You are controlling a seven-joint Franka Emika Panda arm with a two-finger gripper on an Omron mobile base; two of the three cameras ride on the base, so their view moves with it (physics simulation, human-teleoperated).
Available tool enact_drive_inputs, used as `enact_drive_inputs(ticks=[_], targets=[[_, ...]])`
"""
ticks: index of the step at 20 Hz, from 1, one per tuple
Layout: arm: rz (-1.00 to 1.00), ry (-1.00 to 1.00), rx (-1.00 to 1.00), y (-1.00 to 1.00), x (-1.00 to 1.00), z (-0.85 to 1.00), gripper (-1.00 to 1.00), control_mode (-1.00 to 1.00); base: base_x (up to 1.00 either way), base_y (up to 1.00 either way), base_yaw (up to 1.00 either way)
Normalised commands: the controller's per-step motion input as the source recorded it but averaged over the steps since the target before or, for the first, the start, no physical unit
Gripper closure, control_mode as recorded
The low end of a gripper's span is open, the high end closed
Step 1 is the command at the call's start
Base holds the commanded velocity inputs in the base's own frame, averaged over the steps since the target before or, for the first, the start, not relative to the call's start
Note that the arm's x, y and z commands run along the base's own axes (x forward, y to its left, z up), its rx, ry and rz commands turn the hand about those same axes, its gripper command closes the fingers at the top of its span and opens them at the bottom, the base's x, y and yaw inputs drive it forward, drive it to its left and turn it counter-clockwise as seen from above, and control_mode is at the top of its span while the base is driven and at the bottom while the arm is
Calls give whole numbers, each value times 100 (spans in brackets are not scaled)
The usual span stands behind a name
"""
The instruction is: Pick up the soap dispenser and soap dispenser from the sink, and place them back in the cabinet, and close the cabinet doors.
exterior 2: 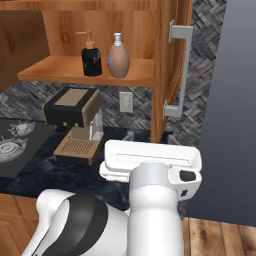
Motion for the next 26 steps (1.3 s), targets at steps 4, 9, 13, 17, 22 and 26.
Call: enact_drive_inputs(ticks=[4, 9, 13, 17, 22, 26], targets=[[6, 0, 0, -3, 0, -12, -100, -100, 0, 0, 0], [8, 0, 0, -5, 9, -8, -100, -100, 0, 0, 0], [8, 0, 0, -8, 23, -5, -100, -100, 0, 0, 0], [8, 0, 0, -7, 24, -5, -100, -100, 0, 0, 0], [9, 0, 0, -18, 16, -2, -100, -100, 0, 0, 0], [9, 0, 0, -22, 8, 0, -100, -100, 0, 0, 0]])
